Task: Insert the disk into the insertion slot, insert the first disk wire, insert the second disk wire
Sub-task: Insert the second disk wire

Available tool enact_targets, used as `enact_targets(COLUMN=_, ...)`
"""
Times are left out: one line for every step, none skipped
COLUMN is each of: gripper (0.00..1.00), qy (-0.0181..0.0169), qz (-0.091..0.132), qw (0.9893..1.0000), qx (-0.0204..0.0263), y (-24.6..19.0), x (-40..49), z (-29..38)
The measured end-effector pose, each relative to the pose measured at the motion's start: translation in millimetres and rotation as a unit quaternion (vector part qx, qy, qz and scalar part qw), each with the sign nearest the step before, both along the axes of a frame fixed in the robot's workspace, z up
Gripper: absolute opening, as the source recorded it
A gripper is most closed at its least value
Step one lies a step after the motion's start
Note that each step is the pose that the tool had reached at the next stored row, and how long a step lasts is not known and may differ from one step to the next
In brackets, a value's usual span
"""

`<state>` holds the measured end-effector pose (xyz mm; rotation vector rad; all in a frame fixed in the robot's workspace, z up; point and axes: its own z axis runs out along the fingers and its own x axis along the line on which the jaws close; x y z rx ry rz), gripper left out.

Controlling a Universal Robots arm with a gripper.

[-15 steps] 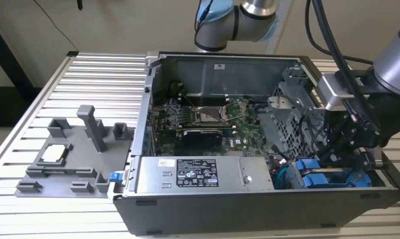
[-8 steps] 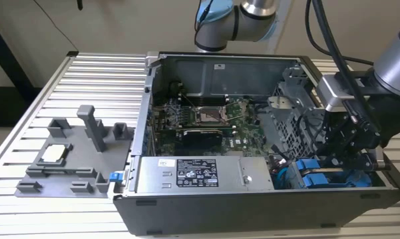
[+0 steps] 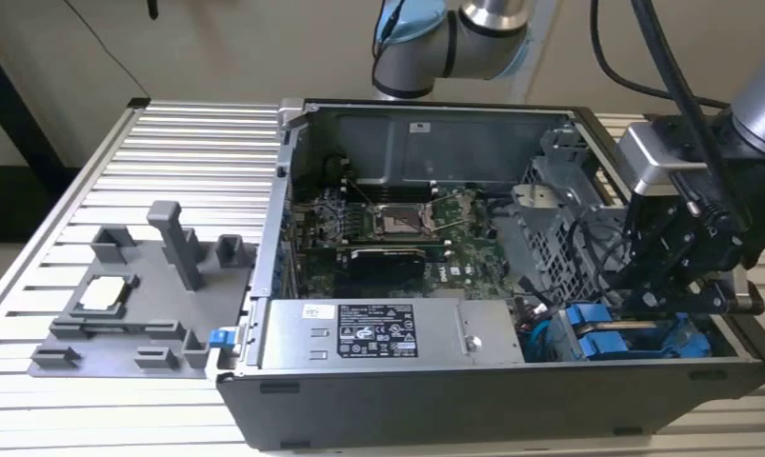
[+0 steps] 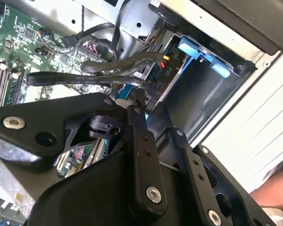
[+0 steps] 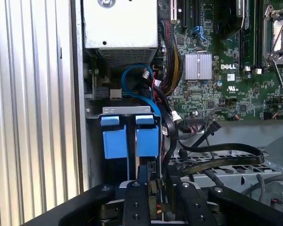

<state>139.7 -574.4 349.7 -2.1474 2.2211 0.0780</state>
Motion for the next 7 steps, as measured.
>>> enact_targets(gripper=0.3, qy=0.0, qz=0.0, qw=1.0, qx=0.0, y=0.0, x=0.0, z=0.0)
enact_targets(gripper=0.3, qy=0.0, qz=0.0, qw=1.0, qx=0.0, y=0.0, x=0.0, z=0.0)
enact_targets(gripper=0.3, qy=0.0, qz=0.0, qw=1.0, qx=0.0, y=0.0, x=0.0, z=0.0)
enact_targets(gripper=0.3, qy=0.0, qz=0.0, qw=1.0, qx=0.0, y=0.0, x=0.0, z=0.2)
enact_targets(gripper=0.3, qy=0.0, qz=0.0, qw=1.0, qx=-0.0001, y=0.0, x=0.0, z=0.2)
enact_targets(gripper=0.3, qy=0.0, qz=0.0, qw=1.0, qx=-0.0001, y=0.0, x=0.0, z=0.2)
enact_targets(gripper=0.3, qy=0.0, qz=0.0, qw=1.0, qx=0.0, y=0.0, x=0.0, z=0.2)
